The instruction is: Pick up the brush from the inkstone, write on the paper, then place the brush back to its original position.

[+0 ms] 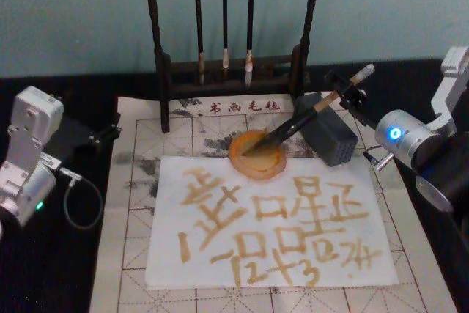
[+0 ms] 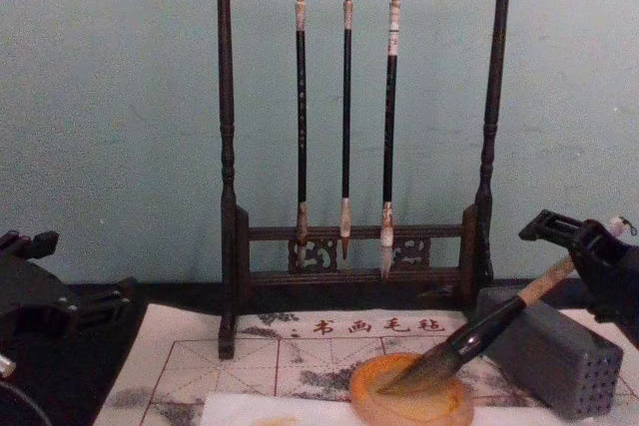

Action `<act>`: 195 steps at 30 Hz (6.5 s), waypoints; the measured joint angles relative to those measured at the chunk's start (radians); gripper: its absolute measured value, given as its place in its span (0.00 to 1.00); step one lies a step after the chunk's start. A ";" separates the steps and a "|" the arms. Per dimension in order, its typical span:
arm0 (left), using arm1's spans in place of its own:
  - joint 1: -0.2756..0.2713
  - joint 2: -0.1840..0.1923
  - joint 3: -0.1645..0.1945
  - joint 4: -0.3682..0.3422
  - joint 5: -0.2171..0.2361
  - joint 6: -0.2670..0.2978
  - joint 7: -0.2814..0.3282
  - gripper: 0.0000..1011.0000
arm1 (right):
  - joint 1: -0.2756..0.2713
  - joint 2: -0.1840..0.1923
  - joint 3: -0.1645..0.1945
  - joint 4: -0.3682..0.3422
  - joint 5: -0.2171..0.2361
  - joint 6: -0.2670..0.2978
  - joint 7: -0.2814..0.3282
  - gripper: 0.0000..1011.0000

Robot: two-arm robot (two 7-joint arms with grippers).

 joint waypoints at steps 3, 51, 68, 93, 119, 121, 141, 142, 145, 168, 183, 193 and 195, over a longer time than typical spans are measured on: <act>0.000 0.000 0.000 0.000 0.000 0.000 0.000 0.99 | 0.001 0.005 -0.008 0.001 0.005 -0.006 -0.001 0.99; 0.000 0.000 0.000 0.000 0.000 0.000 0.000 0.99 | 0.000 0.003 -0.003 0.000 0.003 -0.003 0.000 0.18; 0.000 0.000 0.000 0.000 0.000 0.000 0.000 0.99 | 0.003 0.020 -0.022 -0.017 0.010 -0.034 0.029 0.18; 0.000 0.000 0.000 0.000 0.000 0.000 0.000 0.99 | -0.004 0.162 -0.199 -0.142 -0.225 -0.296 0.399 0.18; 0.000 0.000 0.000 0.000 0.000 0.000 0.000 0.99 | 0.004 0.093 -0.288 -0.058 -0.459 -0.465 0.553 0.18; 0.000 0.000 0.000 0.000 0.000 0.000 0.000 0.99 | 0.002 0.085 -0.288 -0.052 -0.470 -0.475 0.555 0.18; 0.000 0.000 0.000 0.000 0.000 0.000 0.000 0.99 | 0.003 0.011 -0.292 0.020 -0.576 -0.567 0.579 0.18; 0.000 0.000 0.000 0.000 0.000 0.000 0.000 0.99 | 0.002 0.009 -0.291 0.021 -0.579 -0.569 0.580 0.18; 0.000 0.000 0.000 0.000 0.000 0.000 0.000 0.99 | -0.001 0.000 -0.289 0.025 -0.585 -0.573 0.587 0.18; 0.000 0.000 0.000 0.000 0.000 0.000 0.000 0.99 | -0.038 -0.034 -0.279 -0.001 -0.638 -0.580 0.634 0.18; 0.000 0.000 0.000 0.000 0.000 0.000 0.000 0.99 | -0.041 -0.052 -0.276 0.026 -0.677 -0.616 0.646 0.18; 0.000 0.000 0.000 0.000 0.000 0.000 0.000 0.99 | -0.045 -0.068 -0.272 0.037 -0.695 -0.642 0.651 0.18; 0.000 0.000 0.000 0.000 0.000 0.000 0.000 0.99 | -0.045 -0.071 -0.271 0.040 -0.698 -0.645 0.651 0.18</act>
